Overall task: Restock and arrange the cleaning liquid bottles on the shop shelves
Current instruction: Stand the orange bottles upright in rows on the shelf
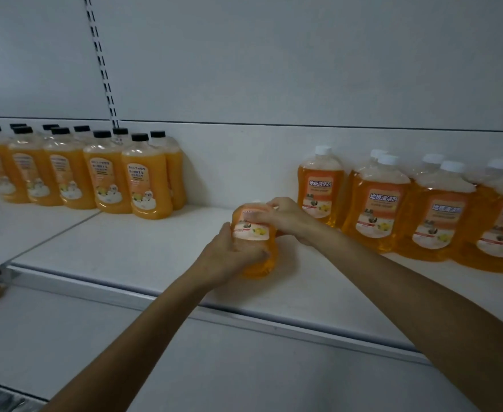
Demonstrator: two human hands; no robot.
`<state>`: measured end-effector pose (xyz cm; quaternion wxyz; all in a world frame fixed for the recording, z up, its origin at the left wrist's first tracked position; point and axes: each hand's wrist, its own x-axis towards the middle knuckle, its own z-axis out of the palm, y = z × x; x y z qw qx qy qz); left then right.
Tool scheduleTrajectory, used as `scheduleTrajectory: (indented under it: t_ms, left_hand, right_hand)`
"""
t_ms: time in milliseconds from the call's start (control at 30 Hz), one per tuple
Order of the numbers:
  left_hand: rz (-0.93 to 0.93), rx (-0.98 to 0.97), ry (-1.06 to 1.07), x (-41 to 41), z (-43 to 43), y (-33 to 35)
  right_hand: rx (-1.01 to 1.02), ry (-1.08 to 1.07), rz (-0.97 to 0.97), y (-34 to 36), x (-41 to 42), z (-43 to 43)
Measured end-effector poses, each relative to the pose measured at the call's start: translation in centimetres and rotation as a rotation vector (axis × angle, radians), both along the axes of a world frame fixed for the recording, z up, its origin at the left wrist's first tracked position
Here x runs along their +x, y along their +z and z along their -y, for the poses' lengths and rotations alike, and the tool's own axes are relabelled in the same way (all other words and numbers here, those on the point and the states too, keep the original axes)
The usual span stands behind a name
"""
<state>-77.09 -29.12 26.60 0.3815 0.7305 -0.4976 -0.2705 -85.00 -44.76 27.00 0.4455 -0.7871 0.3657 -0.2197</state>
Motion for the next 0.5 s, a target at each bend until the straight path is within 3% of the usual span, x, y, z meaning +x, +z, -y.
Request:
scheduleTrajectory:
  t_ms: [133,233,500]
  left_hand:
    - [-0.003,0.026,0.019,-0.3,1.0,-0.4]
    - [0.226,0.051,0.014,-1.5,2.2,-1.3]
    - [0.665,0.054,0.001,-4.0,4.8,-2.9]
  right_hand:
    - [-0.251,-0.061,0.113,1.9,-2.7,-1.7]
    - [-0.47,-0.049,0.163,3.8,-5.1,-3.2]
    - [-0.843,-0.124,-0.108,3.9,-9.9,-4.2]
